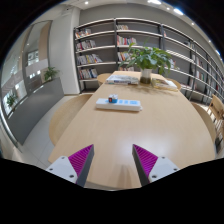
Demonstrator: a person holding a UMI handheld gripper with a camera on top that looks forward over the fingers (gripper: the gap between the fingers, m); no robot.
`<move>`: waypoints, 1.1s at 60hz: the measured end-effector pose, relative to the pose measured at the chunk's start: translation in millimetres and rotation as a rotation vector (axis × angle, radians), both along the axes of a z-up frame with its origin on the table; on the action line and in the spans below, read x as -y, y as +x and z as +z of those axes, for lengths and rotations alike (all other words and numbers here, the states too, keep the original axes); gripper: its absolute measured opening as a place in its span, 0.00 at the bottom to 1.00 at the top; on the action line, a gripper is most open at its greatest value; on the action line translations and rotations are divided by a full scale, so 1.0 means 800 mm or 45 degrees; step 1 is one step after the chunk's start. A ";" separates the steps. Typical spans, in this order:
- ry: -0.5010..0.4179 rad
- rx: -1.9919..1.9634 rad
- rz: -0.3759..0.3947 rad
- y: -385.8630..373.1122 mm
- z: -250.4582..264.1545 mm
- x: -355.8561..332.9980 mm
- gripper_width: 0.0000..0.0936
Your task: Unplug charger
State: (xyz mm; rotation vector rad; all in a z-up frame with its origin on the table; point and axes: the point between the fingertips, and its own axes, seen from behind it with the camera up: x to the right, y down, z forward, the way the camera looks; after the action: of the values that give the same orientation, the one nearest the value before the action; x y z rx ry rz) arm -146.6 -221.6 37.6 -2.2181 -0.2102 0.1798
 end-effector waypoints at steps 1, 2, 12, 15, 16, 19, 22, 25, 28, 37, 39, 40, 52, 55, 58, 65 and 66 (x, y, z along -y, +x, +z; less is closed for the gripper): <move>0.002 -0.003 0.002 -0.007 -0.001 -0.011 0.82; 0.004 -0.006 0.003 -0.015 -0.002 -0.022 0.82; 0.023 -0.004 -0.033 -0.055 0.005 -0.147 0.82; 0.039 0.004 -0.059 -0.065 0.006 -0.186 0.82; 0.043 0.004 -0.067 -0.066 0.006 -0.198 0.82; 0.052 0.006 -0.090 -0.065 0.007 -0.230 0.80; 0.068 0.003 -0.118 -0.069 0.010 -0.262 0.76; 0.069 -0.002 -0.113 -0.076 0.010 -0.284 0.68; 0.065 0.011 -0.111 -0.076 0.010 -0.301 0.63; -0.003 0.066 -0.161 -0.059 -0.015 -0.310 0.33; 0.006 0.033 -0.176 -0.058 -0.015 -0.309 0.29; 0.010 0.013 -0.178 -0.057 -0.014 -0.309 0.29; -0.028 0.039 -0.151 -0.058 -0.019 -0.307 0.12; -0.110 0.035 -0.164 -0.059 -0.020 -0.307 0.11; -0.118 0.094 -0.095 -0.055 0.017 -0.310 0.11; 0.474 -0.002 -0.162 0.003 0.315 -0.377 0.11; 0.512 0.013 -0.193 0.018 0.317 -0.383 0.11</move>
State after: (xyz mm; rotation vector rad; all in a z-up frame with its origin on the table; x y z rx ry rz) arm -132.3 84.6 291.0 -1.8254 -0.0744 0.0374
